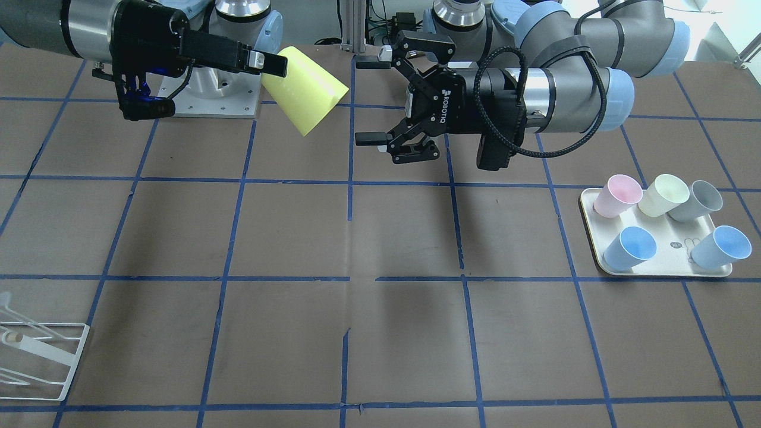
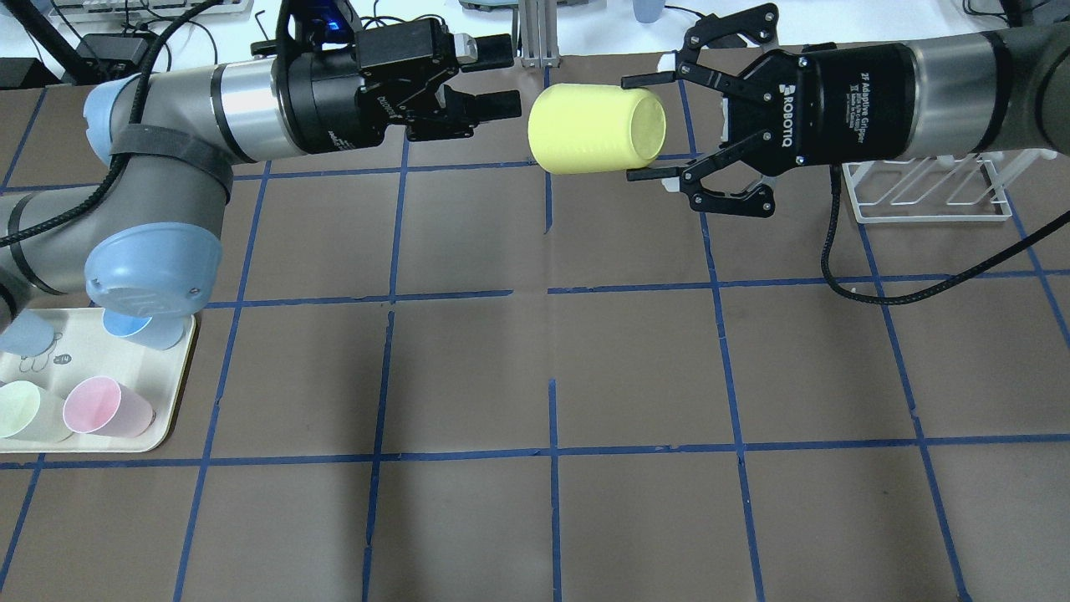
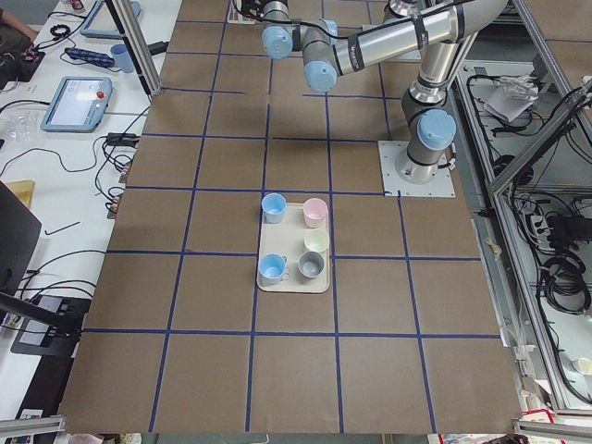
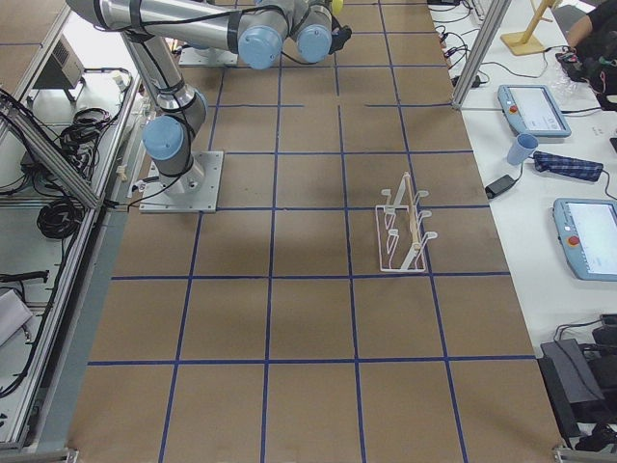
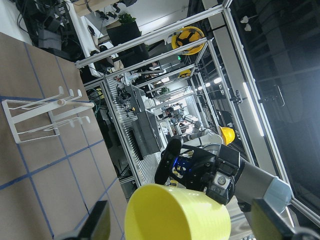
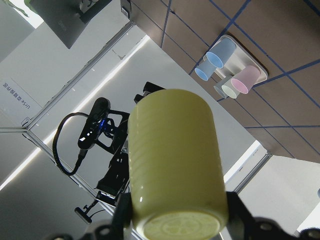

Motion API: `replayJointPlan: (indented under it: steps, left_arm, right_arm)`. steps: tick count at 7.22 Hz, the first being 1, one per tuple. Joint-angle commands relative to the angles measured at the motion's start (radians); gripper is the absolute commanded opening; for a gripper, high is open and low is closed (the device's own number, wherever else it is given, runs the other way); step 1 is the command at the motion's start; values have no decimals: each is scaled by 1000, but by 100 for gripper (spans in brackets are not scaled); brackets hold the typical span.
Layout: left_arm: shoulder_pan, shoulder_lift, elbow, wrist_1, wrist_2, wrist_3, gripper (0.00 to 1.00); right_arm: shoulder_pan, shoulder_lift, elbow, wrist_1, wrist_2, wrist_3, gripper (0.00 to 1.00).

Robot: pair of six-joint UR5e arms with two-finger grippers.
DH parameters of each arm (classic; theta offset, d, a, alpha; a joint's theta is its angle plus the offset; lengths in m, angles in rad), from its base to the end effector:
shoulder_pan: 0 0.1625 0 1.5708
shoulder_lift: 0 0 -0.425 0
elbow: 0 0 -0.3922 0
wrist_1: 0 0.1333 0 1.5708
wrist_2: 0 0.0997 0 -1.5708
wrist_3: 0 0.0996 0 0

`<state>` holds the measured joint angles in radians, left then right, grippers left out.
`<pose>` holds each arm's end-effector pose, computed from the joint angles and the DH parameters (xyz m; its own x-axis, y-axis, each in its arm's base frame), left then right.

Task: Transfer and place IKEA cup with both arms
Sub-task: 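Bring the yellow cup to the left gripper and close the left gripper on it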

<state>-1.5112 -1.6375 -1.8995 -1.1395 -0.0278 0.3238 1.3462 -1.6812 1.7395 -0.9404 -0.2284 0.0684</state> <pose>-0.2033 -0.5028 0.4418 0.0053 0.3529 0.9356 -0.0646 0.9338 -0.3519 0.1338 -0.4484 0.4813 -0.0709 0.7038 -0.7068 0.1772 0.7062 0.6854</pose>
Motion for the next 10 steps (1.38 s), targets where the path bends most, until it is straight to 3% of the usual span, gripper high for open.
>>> replayJointPlan:
  steps: [1,5,6,8,10]
  left_arm:
    - [-18,1,-19,23,-7,0,100]
    - [-40,27,-35,27,-47,-2,98]
    - [-41,36,-35,27,-47,-2,90]
    - [-41,38,-35,27,-49,-2,64]
    - [-41,41,-35,29,-49,-2,51]
  right_arm:
    - [16,-2,-29,-5,12,-2,41]
    - [18,1,-34,-5,15,1,41]
    - [16,3,-34,-5,15,1,42]
    - [16,5,-37,-6,14,1,43]
    - [16,6,-38,-8,14,1,47]
